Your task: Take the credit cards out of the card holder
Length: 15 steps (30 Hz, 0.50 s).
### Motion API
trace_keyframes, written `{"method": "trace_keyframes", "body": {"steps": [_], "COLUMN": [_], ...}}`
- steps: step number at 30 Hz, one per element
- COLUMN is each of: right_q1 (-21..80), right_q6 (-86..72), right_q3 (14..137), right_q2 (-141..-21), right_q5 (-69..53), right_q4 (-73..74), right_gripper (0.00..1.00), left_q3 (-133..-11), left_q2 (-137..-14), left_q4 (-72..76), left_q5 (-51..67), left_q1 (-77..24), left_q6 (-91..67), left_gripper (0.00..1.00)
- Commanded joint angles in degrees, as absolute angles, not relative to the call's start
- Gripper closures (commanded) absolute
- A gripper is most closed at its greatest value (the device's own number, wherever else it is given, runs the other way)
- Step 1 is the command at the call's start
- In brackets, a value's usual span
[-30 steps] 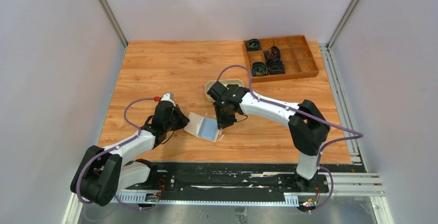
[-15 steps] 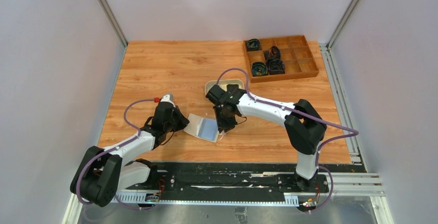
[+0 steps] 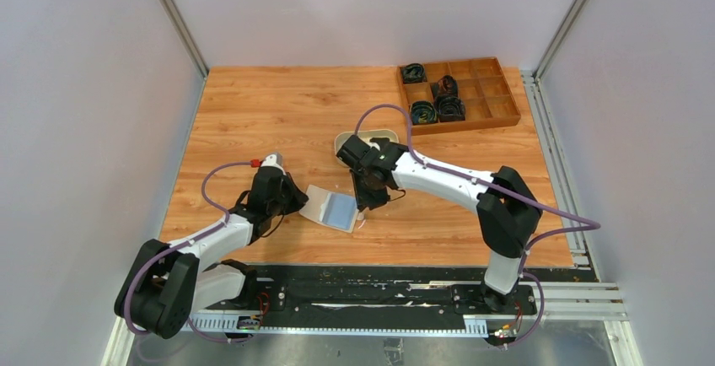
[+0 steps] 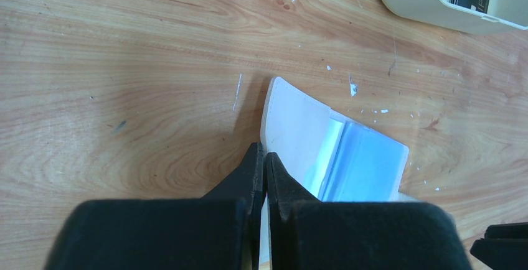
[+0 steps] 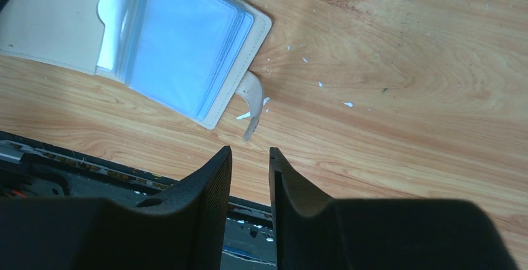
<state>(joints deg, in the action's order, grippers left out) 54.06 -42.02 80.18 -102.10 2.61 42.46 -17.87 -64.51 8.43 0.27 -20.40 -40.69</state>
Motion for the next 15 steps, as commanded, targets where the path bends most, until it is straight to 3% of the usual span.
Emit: {"method": "trace_keyframes", "body": {"steps": [1,15], "right_q1": [55.55,55.63], "right_q6": [-42.28,-42.02], "right_q3": [81.59,82.13], "right_q2": [-104.45,-106.2], "right_q5": [3.82,3.03], "right_q4": [45.13,42.64], "right_gripper": [0.68,0.69], "left_q3": [-16.72,-16.56], "left_q2": [-64.09,-64.19], "left_q4": [8.14,8.1], "left_q5": [-1.24,-1.41], "left_q1": [-20.13,-20.13], "left_q6": [-40.43,-40.3], "left_gripper": [1.0,1.0]}}
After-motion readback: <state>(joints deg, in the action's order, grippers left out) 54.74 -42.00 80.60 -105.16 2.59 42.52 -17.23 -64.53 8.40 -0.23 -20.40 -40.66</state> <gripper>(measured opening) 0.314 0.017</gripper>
